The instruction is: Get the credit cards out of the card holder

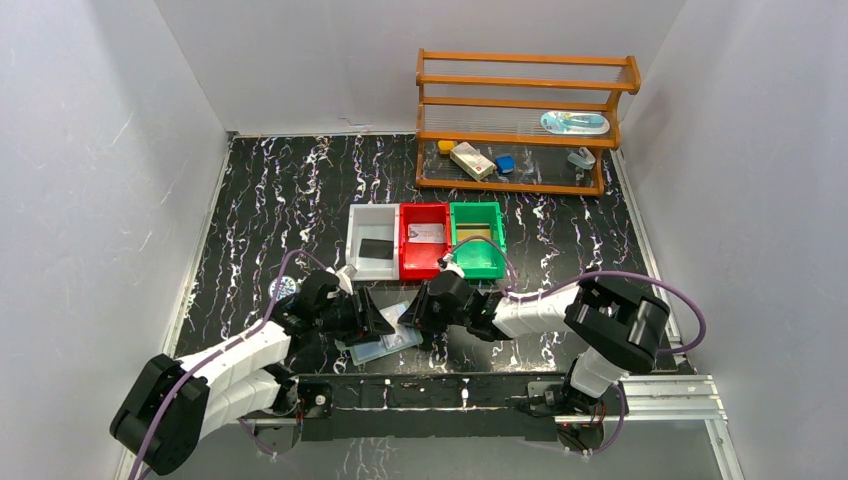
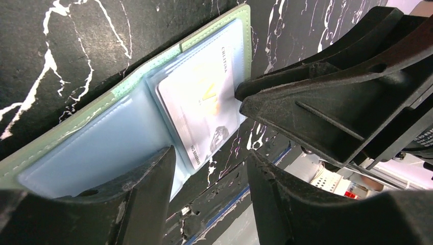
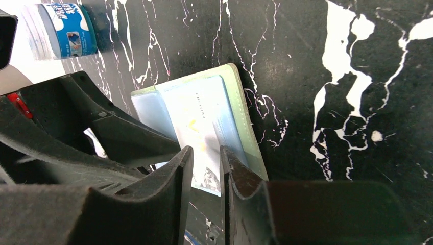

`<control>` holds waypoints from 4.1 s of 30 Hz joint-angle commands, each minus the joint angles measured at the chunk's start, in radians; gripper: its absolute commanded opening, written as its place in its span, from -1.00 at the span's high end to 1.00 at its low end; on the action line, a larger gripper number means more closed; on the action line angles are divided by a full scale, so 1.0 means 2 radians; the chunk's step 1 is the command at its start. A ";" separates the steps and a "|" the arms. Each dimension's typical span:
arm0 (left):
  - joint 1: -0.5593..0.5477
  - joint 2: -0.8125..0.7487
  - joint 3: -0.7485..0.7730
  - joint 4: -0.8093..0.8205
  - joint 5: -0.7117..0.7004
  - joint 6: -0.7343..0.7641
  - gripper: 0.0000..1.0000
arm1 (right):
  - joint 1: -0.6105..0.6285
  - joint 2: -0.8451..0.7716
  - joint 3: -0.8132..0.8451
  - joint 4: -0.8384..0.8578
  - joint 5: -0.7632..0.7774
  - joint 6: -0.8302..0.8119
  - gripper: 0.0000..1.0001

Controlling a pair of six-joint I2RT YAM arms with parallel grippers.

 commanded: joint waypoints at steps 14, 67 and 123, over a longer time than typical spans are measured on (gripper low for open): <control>0.002 -0.024 -0.069 0.115 -0.031 -0.068 0.36 | 0.002 0.034 -0.038 -0.010 -0.022 0.017 0.32; 0.002 -0.038 -0.058 0.184 -0.052 -0.086 0.60 | 0.013 0.052 -0.071 0.084 -0.072 0.047 0.42; 0.003 -0.023 0.020 -0.019 -0.028 0.064 1.00 | 0.003 0.024 0.037 -0.133 0.026 -0.022 0.50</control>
